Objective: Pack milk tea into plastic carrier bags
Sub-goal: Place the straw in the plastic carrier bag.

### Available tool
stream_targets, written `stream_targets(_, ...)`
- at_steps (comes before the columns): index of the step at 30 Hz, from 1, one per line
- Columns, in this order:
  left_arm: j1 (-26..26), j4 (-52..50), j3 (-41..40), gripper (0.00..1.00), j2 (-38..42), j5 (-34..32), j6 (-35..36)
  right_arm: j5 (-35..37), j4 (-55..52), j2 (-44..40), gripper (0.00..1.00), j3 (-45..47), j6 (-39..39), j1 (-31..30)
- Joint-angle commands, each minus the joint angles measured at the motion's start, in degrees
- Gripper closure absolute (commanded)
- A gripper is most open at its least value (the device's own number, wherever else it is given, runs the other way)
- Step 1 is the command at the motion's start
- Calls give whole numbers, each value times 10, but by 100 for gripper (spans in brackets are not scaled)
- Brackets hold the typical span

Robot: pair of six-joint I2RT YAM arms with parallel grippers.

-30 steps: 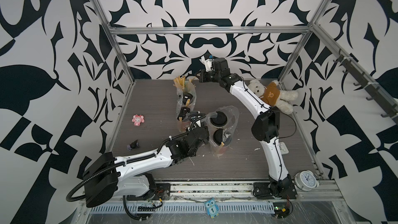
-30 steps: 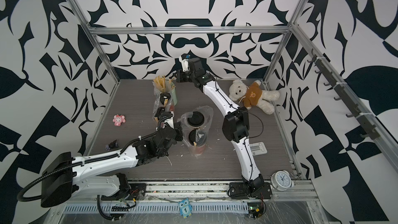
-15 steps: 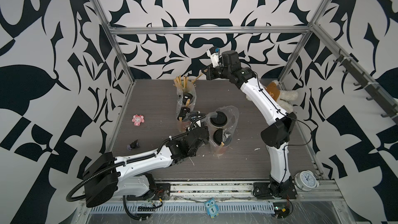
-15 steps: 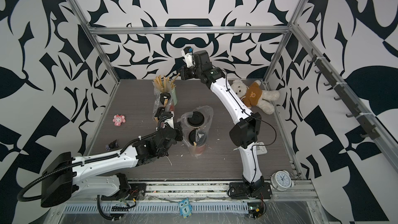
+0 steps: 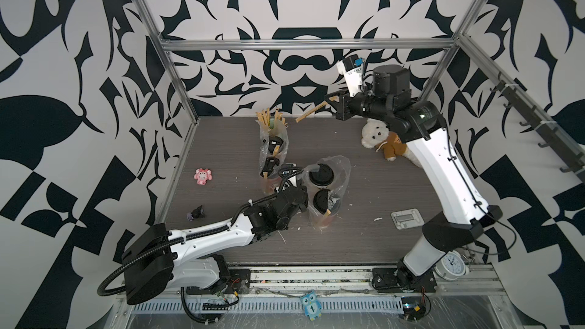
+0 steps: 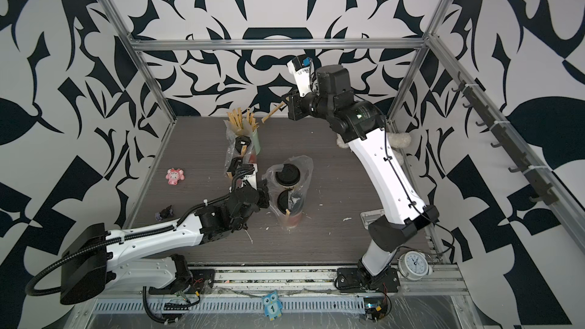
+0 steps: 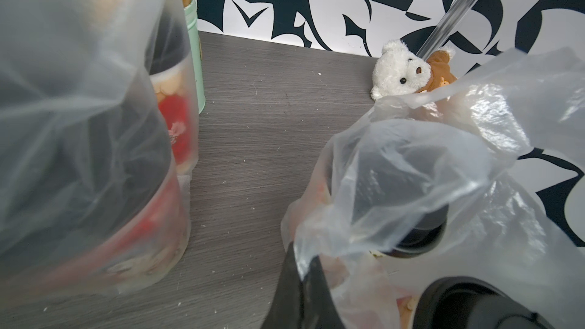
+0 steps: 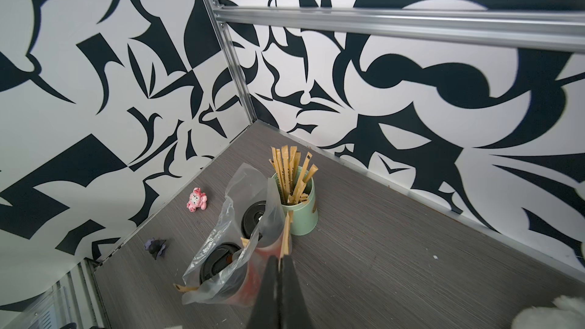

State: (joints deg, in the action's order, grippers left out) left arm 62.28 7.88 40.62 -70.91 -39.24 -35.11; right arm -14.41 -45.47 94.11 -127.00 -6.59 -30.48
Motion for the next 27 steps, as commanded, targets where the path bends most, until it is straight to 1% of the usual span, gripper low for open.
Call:
stream_targets(1,2,9,21,100,-5,5,5,20,-39,-54,100,2,16,-4)
stream_targets(7,2,2,28,100,-8,-1,9,26,-129,-103,100,-11,19,-14)
stream_targets(14,1,1,44,100,-17,-3,14,27,-240,-110,100,-33,23,-51)
stream_targets(16,1,-1,50,100,-39,-4,16,35,-260,-109,100,-33,23,-63)
stream_targets(22,1,-1,62,100,-54,2,18,49,-300,-109,100,-30,20,-84)
stream_targets(27,1,-1,63,100,-57,-2,13,78,-316,-121,100,-18,15,-88)
